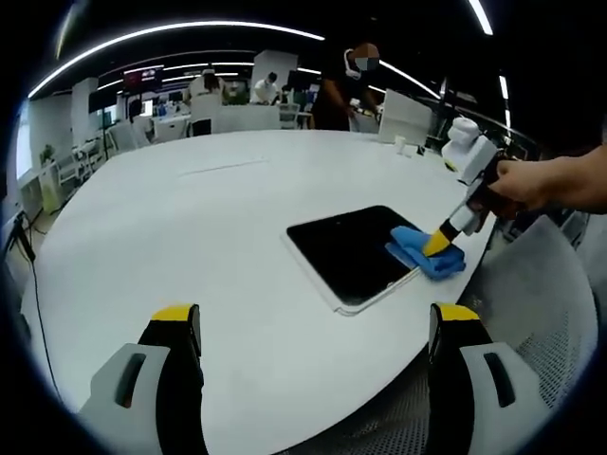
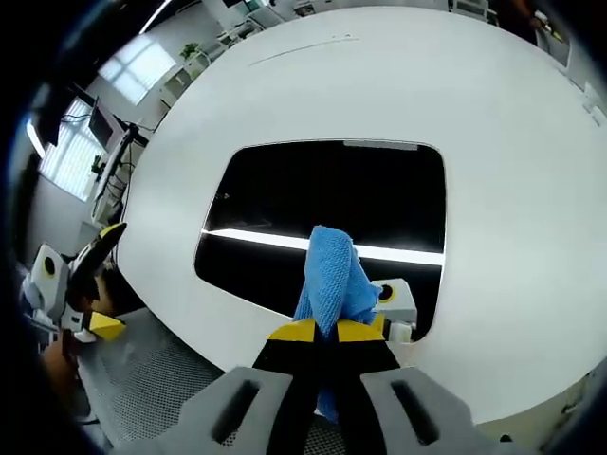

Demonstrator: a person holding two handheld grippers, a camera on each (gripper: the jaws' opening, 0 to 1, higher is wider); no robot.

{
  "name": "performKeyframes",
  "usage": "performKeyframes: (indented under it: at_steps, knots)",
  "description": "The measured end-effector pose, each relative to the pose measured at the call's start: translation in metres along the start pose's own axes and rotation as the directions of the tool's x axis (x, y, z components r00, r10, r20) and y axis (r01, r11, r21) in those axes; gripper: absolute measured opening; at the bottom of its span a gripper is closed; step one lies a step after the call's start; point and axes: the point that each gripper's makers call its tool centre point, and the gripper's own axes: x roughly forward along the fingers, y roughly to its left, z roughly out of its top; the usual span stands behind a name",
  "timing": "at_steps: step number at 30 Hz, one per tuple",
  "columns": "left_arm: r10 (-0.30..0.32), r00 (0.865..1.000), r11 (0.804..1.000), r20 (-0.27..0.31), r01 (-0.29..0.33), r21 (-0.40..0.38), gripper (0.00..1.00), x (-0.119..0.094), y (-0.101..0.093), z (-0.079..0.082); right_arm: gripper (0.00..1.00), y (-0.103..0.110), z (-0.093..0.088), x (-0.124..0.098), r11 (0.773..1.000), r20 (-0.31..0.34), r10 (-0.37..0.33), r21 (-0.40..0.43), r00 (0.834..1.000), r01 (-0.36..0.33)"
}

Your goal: Wipe the mirror surface with the cleaning cloth until all visible marks leave the cleaned area.

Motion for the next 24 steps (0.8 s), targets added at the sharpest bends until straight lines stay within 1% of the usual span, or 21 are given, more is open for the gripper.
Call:
performKeyframes:
  at_steps: [6,8,12,20,22,24]
  knots:
    - [0.003,1.0,1.0,0.002,-0.003,-0.001,0.99,-0.0008,0.0012,-0.0005,0.0,0.0,-0.0033,-0.0002,1.0,0.005,0.005,-0.004,1.0,-0.005]
    - [0.001,1.0,1.0,-0.009,-0.001,-0.002,0.99,-0.0006,0.0004,-0.0024,0.0,-0.0003,-0.0027,0.0009,1.0,0.006,0.006,-0.006,1.0,-0.006]
    - [0.003,1.0,1.0,-0.008,-0.003,-0.001,0.99,-0.0007,0.0005,-0.0023,0.0,-0.0002,-0.0023,0.0016,0.999,0.004,0.006,-0.032,1.0,-0.006]
    - [0.014,1.0,1.0,-0.004,-0.014,-0.009,0.99,-0.0007,0.0024,-0.0015,0.0,-0.002,-0.0015,0.0028,0.999,-0.005,0.017,-0.04,1.0,-0.017]
    - [0.012,1.0,1.0,-0.01,-0.012,-0.021,0.99,-0.0005,0.0025,-0.0024,0.0,-0.0014,-0.005,0.0019,0.999,-0.008,0.021,-0.039,1.0,-0.021]
    - [0.01,1.0,1.0,-0.017,-0.01,-0.015,0.99,-0.0001,0.0013,-0.0031,0.0,-0.0007,-0.0074,0.0009,0.999,-0.005,0.023,-0.048,1.0,-0.024]
